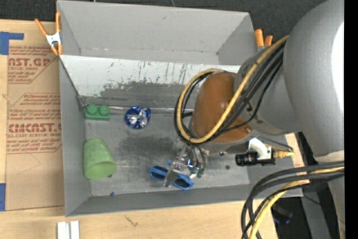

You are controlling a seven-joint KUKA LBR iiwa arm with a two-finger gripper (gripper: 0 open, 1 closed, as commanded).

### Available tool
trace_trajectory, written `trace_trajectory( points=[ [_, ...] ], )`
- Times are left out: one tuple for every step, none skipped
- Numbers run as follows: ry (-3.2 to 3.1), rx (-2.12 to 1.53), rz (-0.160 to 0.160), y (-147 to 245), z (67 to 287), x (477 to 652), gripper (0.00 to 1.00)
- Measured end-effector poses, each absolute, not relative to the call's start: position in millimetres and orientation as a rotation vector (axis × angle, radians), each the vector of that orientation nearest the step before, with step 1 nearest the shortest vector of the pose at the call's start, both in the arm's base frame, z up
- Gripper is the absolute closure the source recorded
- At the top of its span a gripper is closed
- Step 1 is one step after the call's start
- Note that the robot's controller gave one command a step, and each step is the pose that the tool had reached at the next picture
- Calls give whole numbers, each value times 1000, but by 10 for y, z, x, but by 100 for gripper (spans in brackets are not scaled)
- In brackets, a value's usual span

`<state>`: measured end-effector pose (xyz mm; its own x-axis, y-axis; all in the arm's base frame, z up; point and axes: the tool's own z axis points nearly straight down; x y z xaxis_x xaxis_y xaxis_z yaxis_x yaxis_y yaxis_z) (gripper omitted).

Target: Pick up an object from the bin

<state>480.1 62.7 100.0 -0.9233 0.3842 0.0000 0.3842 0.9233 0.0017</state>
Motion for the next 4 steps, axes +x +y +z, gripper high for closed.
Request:
trace_trajectory(
  points=[
    [2937,1114,0,647,993,4814,0],
    [2964,1014,-4,907,741,4859,0],
    [2883,1233,17,501,738,4863,0],
    [2872,1235,15,473,755,4885,100]
  ],
)
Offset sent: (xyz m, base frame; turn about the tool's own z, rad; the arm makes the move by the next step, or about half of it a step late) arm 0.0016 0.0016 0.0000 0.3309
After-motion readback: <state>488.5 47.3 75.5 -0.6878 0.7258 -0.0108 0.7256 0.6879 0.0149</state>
